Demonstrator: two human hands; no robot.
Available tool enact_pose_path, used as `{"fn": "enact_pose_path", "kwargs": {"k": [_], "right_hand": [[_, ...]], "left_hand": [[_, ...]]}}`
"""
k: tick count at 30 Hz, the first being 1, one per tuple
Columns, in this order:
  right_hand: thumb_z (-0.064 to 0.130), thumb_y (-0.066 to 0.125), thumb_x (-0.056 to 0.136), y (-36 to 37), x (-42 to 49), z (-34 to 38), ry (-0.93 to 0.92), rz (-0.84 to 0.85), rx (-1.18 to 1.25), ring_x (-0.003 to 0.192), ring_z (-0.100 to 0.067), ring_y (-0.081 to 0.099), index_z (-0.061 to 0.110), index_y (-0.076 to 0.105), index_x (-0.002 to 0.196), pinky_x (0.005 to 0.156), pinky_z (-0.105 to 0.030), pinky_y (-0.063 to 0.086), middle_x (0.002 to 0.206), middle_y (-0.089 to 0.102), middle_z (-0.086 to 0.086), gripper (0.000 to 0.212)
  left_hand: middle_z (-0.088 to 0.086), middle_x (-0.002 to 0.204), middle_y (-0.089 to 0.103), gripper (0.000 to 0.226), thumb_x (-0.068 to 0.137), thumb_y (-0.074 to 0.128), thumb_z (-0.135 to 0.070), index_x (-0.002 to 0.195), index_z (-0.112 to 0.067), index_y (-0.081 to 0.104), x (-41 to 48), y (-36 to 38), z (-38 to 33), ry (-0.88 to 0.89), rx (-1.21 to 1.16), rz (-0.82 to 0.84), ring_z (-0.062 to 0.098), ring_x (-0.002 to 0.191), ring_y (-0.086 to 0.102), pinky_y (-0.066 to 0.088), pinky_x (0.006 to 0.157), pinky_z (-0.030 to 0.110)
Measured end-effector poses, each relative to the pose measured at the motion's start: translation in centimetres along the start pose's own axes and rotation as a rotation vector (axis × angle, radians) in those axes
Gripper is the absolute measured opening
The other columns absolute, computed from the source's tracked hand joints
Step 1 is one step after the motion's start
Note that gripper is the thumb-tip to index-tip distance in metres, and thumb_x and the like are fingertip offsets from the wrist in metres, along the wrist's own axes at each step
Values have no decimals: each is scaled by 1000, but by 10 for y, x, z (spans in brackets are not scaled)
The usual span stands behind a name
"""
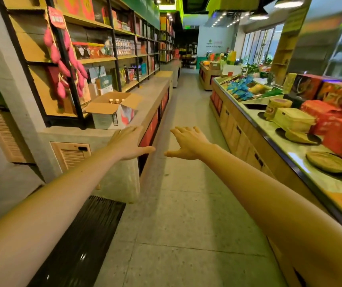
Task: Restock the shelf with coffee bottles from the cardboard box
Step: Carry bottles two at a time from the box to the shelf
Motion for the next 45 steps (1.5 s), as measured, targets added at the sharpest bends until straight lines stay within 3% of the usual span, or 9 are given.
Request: {"fn": "enact_pose_path", "kwargs": {"k": [2, 6, 12, 16, 18, 22, 27, 36, 45], "right_hand": [[67, 47, 83, 9, 43, -21, 12, -7, -12, 140, -29, 27, 15, 19, 148, 114, -49, 19, 154, 25, -6, 87], [65, 49, 83, 21, 137, -61, 39, 3, -14, 141, -29, 25, 15, 18, 148, 114, -49, 19, 156, 23, -7, 88], [64, 48, 84, 39, 268, -104, 26, -15, 29, 137, -28, 32, 13, 26, 145, 111, -47, 23, 150, 32, -7, 82], [63, 47, 85, 53, 352, -125, -12, -31, 34, 138, -29, 30, 12, 25, 145, 112, -47, 21, 151, 30, -8, 82], [63, 47, 85, 64, 396, -134, -43, -35, 45, 139, -28, 28, 12, 22, 147, 113, -48, 19, 153, 27, -8, 83], [63, 47, 85, 83, 492, -154, -117, -49, 51, 142, -28, 22, 13, 16, 149, 116, -50, 14, 156, 20, -8, 86], [62, 47, 86, 94, 611, -168, -230, -42, 38, 142, -27, 23, 13, 16, 149, 115, -50, 15, 157, 18, -8, 86], [64, 49, 83, 122, 780, -146, -346, -41, 70, 137, -30, 33, 13, 16, 148, 111, -48, 25, 154, 27, -8, 89], [62, 51, 83, 158, 936, -66, -315, -83, 145, 137, -27, 32, 15, 20, 148, 110, -41, 22, 153, 30, -7, 87]], "left_hand": [[5, 143, 42, 77, 77, 54, -67, 134, -18, 40, 46, 13, 11, 20, 13, 6, 25, 128, 42, 36, 104, 47], [5, 127, 53, 72, 72, 49, -72, 119, -17, 47, 146, 24, 40, 45, 26, -2, 24, 111, 51, 42, 88, 40], [4, 141, 44, 83, 76, 54, -68, 139, -17, 33, 277, 37, 84, 33, 5, 6, 28, 126, 43, 34, 104, 51], [8, 152, 30, 88, 81, 56, -61, 146, -12, 25, 348, 45, 114, -30, 37, 18, 30, 137, 30, 26, 112, 47], [7, 153, 27, 89, 81, 56, -61, 147, -11, 23, 385, 54, 130, -56, 44, 29, 30, 138, 29, 27, 111, 44], [7, 143, 41, 83, 79, 56, -63, 142, -14, 32, 465, 70, 167, -87, 60, -26, 28, 128, 40, 33, 101, 43], [7, 152, 30, 92, 78, 56, -65, 147, -14, 25, 552, 81, 223, -214, 61, -18, 27, 138, 29, 24, 111, 46], [9, 154, 26, 83, 84, 58, -54, 147, -12, 24, 650, 90, 330, -365, 59, -32, 26, 142, 23, 18, 115, 46], [9, 147, 38, 85, 78, 61, -59, 144, -13, 30, 740, 115, 491, -282, 58, -68, 27, 135, 34, 27, 111, 48]]}}
Point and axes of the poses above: each hand's wrist, its own x-axis towards the middle knuckle, its own y-axis out of the palm, z = x × y, the point moved 9 cm from there along x, towards the middle knuckle
